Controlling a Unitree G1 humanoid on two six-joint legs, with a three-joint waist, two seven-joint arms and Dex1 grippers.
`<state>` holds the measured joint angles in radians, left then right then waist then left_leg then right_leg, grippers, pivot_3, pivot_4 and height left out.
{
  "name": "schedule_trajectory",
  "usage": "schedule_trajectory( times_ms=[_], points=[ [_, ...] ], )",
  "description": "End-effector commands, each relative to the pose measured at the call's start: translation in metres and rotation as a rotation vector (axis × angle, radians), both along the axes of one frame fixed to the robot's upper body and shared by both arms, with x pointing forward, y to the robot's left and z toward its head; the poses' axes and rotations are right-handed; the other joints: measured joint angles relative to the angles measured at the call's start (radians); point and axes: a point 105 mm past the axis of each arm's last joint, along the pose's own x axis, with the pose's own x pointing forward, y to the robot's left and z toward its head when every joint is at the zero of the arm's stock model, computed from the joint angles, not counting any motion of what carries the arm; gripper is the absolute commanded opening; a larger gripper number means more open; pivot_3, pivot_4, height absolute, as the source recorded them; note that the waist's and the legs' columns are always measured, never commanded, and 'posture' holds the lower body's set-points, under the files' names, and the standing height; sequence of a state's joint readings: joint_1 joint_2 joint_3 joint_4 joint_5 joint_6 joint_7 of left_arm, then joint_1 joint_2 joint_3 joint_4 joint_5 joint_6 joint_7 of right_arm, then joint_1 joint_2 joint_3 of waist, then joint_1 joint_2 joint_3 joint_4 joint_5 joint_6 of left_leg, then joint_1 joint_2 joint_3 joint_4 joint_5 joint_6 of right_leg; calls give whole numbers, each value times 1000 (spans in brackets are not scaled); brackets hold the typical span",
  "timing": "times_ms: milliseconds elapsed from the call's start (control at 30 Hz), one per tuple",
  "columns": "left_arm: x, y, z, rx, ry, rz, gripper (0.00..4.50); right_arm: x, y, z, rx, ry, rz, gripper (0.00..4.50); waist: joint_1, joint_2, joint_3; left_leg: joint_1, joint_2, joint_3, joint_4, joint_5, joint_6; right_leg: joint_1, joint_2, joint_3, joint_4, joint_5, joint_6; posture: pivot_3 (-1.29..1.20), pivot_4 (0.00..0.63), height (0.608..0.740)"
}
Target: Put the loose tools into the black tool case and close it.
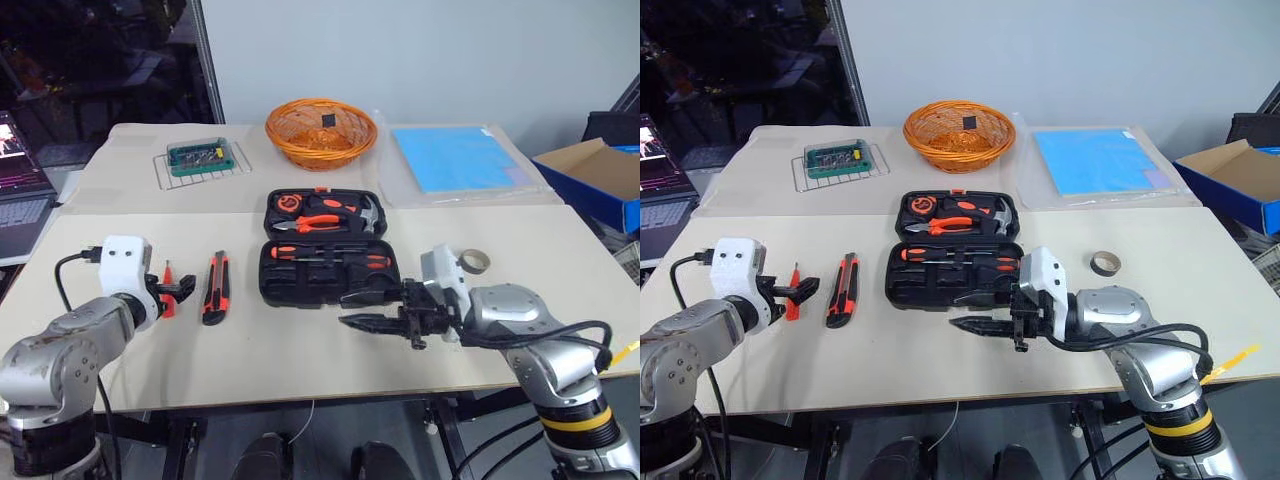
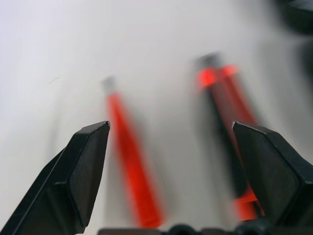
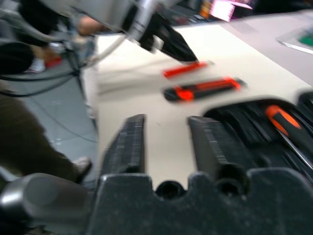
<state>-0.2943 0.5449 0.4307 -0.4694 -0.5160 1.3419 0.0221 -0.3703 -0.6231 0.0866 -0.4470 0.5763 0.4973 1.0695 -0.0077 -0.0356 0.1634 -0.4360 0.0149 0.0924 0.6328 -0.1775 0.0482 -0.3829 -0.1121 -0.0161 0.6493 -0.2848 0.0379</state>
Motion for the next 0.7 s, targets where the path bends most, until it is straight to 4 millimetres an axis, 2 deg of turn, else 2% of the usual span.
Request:
schedule_trajectory(
  times_ms=[33,100,167,200,400,433,500,533,600,700],
  points=[
    [-5,12,-7,25,50,118,4298,0,-2,27,8,-115,12,3188,0,0,0,0,0,0,0,-1,-1,0,0,0,0,0,0,0,150,740],
    [-6,7,-18,14,93,103,4298,2,-3,32,-3,-150,6,3930,3,-1,0,0,0,1,0,-3,-5,0,0,0,0,0,0,0,150,740],
    [-6,1,-30,-11,120,89,3770,7,-5,38,-9,-186,-12,4483,7,-1,1,0,0,0,0,-3,-5,-1,0,0,0,0,0,0,150,740],
    [-5,0,-33,-17,125,87,3590,8,-6,40,-9,-193,-16,4500,9,-1,1,0,0,0,0,-3,-5,-1,0,0,0,0,0,0,150,740],
    [-6,-5,-37,-36,103,66,1401,15,-12,40,-40,-245,-55,4500,16,-1,0,0,0,1,0,-3,-6,-1,-3,1,0,0,-1,0,150,740],
    [-7,-4,-35,-27,88,57,976,16,-12,40,-42,-248,-59,4500,16,-1,0,0,0,1,0,-3,-6,-1,-4,1,0,1,-1,0,150,740],
    [0,-10,-12,-36,-44,-26,440,16,-14,39,-40,-252,-72,4500,16,-1,0,0,0,1,0,-3,-6,-2,-6,1,0,1,-1,0,150,740],
    [5,-22,6,-70,-141,-136,441,16,-16,38,-40,-255,-87,4500,17,-1,0,0,0,1,-1,-3,-6,-2,-6,1,0,1,-1,0,150,740],
    [3,-57,34,-43,-218,-500,441,15,-23,35,-44,-275,-138,4500,20,-4,1,-2,0,1,-1,-3,-7,-3,-7,0,0,1,-2,0,150,740],
    [-5,-94,44,56,-193,-917,441,13,-37,35,-41,-306,-236,4500,23,-3,2,-5,0,-1,-1,-1,-10,-7,-10,-1,-2,1,-3,0,150,740]
  ],
)
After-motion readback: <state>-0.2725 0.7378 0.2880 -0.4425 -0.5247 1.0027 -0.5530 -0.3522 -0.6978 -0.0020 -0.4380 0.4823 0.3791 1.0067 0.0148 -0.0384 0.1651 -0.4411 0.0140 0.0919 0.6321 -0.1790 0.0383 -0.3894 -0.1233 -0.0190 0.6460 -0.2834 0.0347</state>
